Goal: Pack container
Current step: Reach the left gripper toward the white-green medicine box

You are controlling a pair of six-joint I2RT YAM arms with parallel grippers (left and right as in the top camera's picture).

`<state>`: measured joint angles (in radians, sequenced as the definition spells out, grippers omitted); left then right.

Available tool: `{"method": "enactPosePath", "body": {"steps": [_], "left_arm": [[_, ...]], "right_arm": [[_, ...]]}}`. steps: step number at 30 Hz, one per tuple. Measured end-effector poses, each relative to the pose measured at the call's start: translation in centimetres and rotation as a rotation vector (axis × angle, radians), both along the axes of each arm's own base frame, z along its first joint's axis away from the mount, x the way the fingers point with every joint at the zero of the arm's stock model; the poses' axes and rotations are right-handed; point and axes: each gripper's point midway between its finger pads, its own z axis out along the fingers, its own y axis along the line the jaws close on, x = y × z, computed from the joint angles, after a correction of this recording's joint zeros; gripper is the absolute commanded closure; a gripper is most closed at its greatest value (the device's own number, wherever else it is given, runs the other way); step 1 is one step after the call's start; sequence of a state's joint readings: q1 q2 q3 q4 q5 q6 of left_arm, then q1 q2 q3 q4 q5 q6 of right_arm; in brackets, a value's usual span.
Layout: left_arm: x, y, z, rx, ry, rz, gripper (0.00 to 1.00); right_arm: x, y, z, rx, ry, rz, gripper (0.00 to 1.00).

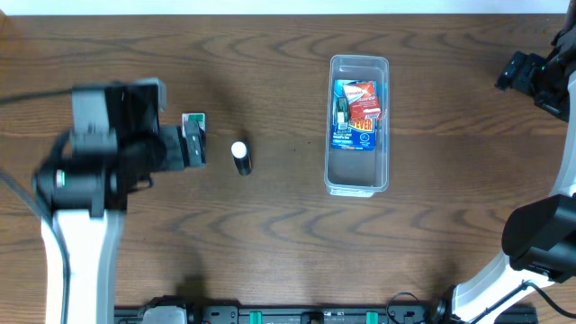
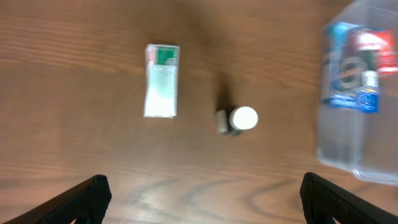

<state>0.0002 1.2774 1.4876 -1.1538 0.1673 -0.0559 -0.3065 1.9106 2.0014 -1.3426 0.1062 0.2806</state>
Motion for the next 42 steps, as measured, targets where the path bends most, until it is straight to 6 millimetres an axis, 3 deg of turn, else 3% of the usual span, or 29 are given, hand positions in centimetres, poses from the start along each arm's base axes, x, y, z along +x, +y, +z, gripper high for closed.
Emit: {"method": "enactPosePath", "body": {"steps": [3,6,12,26,42], "left_arm": [[2.5,1.0,-1.3,0.043,0.075,0.037,0.02],[4.8,1.5,-4.1,0.072,0.150,0.057,0.02],[7.4,2.0,-9.3,0.096,0.262,0.066,0.02],[8.6,2.3,-17.7,0.122,0.465,0.025,0.02],[9.1,2.3,-21.8,0.141,0.524,-0.043,0.02]], "right_arm": [[0.0,0.0,0.0,0.000,0.000,0.000,0.01],[0.0,0.0,0.0,0.000,0.000,0.000,0.01],[0.0,0.0,0.0,0.000,-0.001,0.000,0.01],[0.0,0.0,0.0,0.000,-0.001,0.000,0.01],[0.0,0.0,0.0,0.000,-0.001,0.000,0.01]]}}
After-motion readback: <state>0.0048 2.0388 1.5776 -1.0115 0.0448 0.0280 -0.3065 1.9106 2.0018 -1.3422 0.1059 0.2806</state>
